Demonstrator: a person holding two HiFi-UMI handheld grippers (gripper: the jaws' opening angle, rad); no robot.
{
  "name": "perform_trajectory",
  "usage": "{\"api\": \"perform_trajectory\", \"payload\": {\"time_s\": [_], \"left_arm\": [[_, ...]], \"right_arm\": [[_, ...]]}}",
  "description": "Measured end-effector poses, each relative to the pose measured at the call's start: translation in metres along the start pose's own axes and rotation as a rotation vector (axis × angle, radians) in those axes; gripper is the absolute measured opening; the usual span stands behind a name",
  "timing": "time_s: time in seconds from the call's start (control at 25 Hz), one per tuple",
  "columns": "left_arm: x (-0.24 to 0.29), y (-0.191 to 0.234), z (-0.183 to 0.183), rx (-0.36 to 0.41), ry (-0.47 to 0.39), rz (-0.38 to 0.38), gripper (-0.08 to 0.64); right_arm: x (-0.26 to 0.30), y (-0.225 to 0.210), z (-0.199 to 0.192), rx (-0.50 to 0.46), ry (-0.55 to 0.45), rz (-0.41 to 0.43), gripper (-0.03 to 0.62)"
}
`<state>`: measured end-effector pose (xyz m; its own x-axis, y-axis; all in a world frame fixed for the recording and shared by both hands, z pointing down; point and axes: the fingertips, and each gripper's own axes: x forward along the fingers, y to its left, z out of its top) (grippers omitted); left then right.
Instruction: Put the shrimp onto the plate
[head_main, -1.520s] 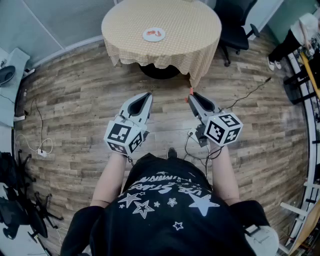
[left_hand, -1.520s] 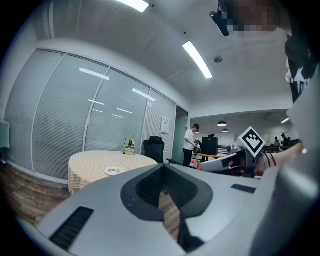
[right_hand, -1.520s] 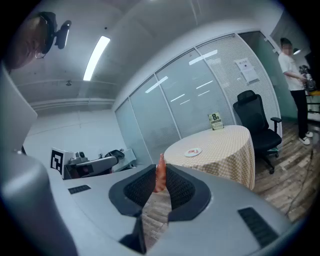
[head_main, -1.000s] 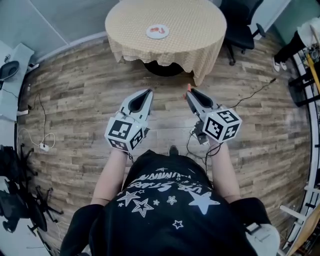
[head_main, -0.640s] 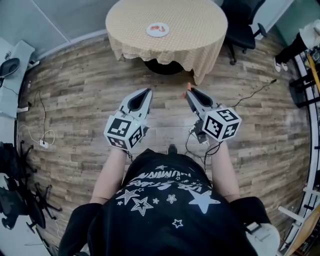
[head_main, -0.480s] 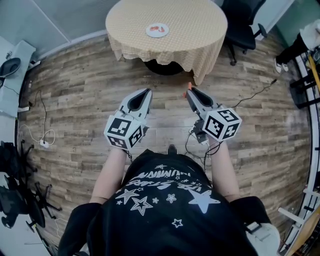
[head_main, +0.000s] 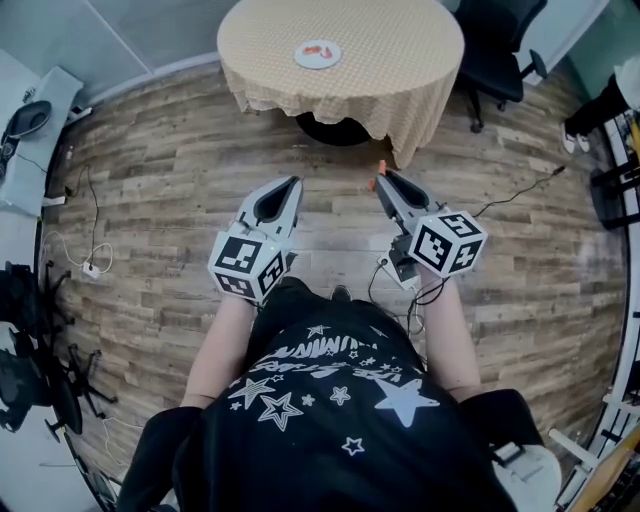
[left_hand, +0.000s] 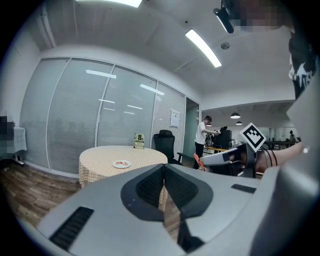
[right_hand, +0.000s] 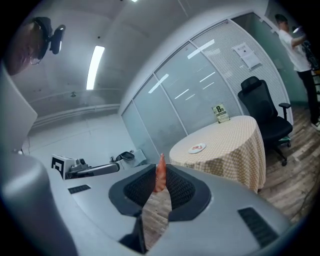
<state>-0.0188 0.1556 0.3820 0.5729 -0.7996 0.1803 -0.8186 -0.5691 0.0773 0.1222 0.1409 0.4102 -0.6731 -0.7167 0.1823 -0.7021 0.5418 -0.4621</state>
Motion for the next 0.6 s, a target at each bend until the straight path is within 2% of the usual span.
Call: {"api": "perform_trajectory", "payload": {"time_s": [0.24, 0.6], "left_arm": [[0.001, -0.006, -0.006, -0.003, 0.018, 0.019, 0.011], [0.008, 0.019, -0.008, -0.022, 0.001, 0.032, 0.011]], "right_arm": [[0.004, -0.010, -0.003, 0.029, 0.020, 0.024, 0.072], [0.032, -0.010, -0.008, 0.030, 0.047, 0.038, 0.073]]}}
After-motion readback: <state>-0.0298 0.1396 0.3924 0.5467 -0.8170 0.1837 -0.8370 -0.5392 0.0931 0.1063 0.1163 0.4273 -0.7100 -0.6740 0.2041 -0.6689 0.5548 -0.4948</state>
